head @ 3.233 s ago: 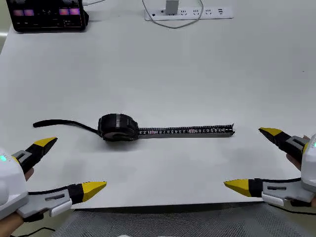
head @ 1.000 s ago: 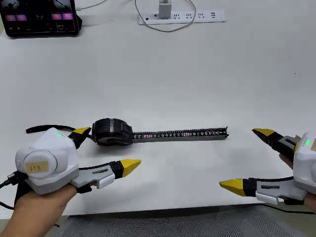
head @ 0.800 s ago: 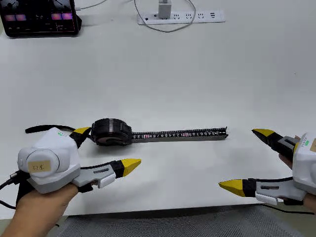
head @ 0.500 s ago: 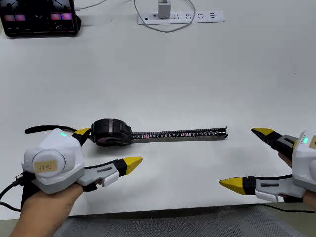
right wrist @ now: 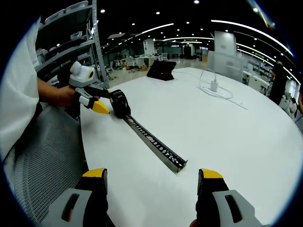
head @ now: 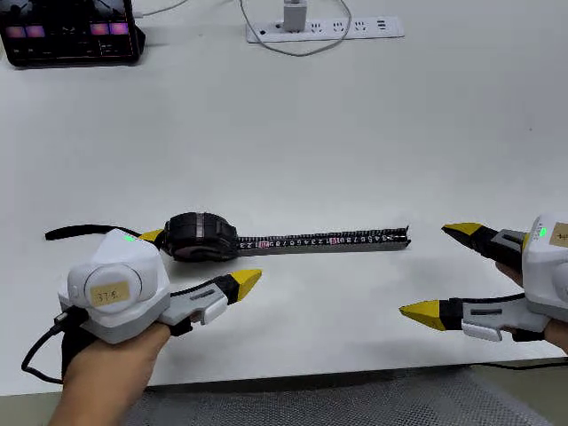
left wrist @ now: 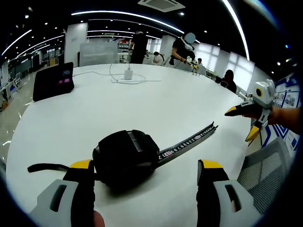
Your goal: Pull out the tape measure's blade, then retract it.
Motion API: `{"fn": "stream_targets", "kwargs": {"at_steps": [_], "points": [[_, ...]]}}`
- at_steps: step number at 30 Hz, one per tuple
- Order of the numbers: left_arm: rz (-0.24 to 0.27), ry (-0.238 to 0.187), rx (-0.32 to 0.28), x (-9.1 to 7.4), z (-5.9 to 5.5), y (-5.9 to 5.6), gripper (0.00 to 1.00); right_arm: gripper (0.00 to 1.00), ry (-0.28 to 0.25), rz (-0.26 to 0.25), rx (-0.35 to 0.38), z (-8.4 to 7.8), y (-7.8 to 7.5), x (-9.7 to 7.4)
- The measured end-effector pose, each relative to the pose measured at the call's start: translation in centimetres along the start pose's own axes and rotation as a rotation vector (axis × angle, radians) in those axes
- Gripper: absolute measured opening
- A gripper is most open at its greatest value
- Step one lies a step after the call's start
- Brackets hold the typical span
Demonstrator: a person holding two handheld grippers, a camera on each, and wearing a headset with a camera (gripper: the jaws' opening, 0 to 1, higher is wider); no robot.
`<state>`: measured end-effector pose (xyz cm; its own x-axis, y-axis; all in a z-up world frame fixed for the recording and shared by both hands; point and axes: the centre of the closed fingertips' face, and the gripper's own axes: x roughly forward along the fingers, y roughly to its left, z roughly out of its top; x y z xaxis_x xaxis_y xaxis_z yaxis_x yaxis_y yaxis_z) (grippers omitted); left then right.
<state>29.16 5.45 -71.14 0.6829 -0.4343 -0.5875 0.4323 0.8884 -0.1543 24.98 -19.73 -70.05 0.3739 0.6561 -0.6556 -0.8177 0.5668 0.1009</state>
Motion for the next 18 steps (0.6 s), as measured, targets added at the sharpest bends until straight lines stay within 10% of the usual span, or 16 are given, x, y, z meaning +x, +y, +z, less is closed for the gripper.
{"fn": "stream_targets", "kwargs": {"at_steps": [18], "points": [[0.098,-0.02,-0.088,0.8,0.3,0.9,0.81,0.68,0.063,0.033,-0.076,0.7,-1.6,0.3]]}}
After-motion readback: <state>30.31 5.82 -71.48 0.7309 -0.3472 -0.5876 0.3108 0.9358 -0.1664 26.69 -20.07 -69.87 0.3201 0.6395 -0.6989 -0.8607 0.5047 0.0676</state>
